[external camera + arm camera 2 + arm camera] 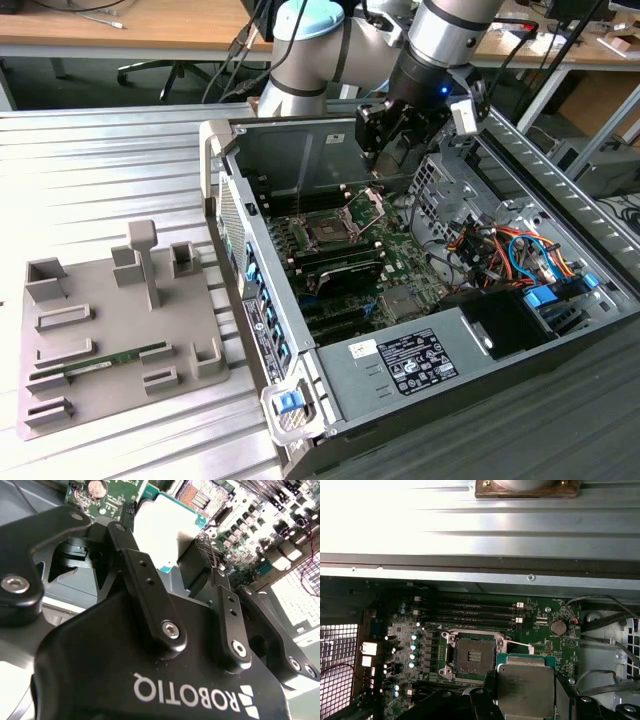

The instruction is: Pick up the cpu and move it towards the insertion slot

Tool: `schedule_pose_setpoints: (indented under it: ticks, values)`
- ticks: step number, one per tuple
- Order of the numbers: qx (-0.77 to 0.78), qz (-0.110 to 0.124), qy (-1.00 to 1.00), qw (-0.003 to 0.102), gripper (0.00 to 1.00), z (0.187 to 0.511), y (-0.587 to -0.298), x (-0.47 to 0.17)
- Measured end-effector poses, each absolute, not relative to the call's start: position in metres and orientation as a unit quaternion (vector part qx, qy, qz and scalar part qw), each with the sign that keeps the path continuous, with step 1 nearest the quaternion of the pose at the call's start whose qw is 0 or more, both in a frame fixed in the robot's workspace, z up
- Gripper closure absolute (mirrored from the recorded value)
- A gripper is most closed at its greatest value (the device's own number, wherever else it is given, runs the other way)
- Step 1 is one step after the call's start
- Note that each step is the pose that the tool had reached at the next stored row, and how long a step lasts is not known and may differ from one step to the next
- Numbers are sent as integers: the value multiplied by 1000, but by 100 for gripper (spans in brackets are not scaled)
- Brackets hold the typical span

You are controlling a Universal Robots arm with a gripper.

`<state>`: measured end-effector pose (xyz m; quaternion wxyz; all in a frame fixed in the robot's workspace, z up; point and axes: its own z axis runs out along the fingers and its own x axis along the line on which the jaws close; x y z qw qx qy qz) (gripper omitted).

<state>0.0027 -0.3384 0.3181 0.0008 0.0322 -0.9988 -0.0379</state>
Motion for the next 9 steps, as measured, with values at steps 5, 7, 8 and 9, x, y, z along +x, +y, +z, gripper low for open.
schedule_pose_setpoints:
  ticks: [5,7,8,9]
  values:
    - [32,-38,-999,1,45,317,-337,1]
    - [32,-38,-999,1,45,317,-337,1]
    - [32,-38,-999,1,45,317,-337,1]
    - [32,-38,-999,1,45,317,-337,1]
